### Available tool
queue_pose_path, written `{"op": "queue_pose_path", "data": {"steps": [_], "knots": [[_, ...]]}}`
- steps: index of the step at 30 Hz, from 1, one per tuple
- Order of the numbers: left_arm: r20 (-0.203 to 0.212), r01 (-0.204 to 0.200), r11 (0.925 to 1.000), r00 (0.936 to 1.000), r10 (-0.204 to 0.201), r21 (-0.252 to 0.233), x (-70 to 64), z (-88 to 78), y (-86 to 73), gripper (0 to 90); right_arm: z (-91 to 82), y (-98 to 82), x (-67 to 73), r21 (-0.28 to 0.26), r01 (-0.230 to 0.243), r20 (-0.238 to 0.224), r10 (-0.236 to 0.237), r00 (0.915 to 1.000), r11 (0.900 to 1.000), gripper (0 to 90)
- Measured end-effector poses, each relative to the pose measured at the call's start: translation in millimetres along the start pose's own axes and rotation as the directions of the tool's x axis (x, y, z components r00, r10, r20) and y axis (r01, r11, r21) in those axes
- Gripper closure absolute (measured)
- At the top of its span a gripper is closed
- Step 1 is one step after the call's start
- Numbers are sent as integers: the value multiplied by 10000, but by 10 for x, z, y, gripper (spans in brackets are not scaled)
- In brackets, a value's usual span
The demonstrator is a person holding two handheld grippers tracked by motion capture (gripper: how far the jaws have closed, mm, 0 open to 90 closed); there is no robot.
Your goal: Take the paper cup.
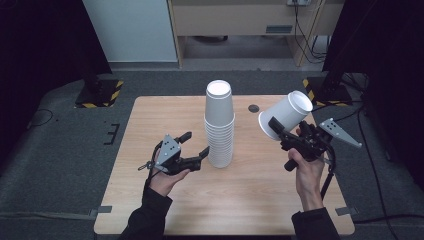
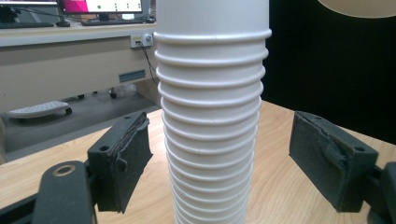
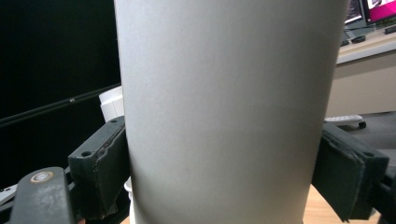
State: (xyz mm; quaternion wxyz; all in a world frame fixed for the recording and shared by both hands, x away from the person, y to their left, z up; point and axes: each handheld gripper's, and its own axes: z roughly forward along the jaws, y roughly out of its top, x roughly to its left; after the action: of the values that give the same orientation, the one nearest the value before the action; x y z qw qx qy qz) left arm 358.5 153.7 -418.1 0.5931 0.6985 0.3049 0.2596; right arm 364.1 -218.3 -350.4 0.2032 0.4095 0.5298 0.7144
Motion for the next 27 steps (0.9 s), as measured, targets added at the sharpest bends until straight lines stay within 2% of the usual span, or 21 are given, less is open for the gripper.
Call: {"op": "queue_pose_path", "data": {"steps": [12,21,27], "knots": [[187,-73,9998,9998,70,189,-84,35,-77,213,-124,-224,-93,196,-599,242,595,9979,9980,150],[343,13,9994,9994,-25,352,-128,75,-140,225,-204,-403,-196,49,-1335,496,1331,9899,9910,151],[410,-100,9997,9991,90,233,-151,93,-168,226,-224,-464,-213,74,-1359,655,1351,9887,9907,151]]}}
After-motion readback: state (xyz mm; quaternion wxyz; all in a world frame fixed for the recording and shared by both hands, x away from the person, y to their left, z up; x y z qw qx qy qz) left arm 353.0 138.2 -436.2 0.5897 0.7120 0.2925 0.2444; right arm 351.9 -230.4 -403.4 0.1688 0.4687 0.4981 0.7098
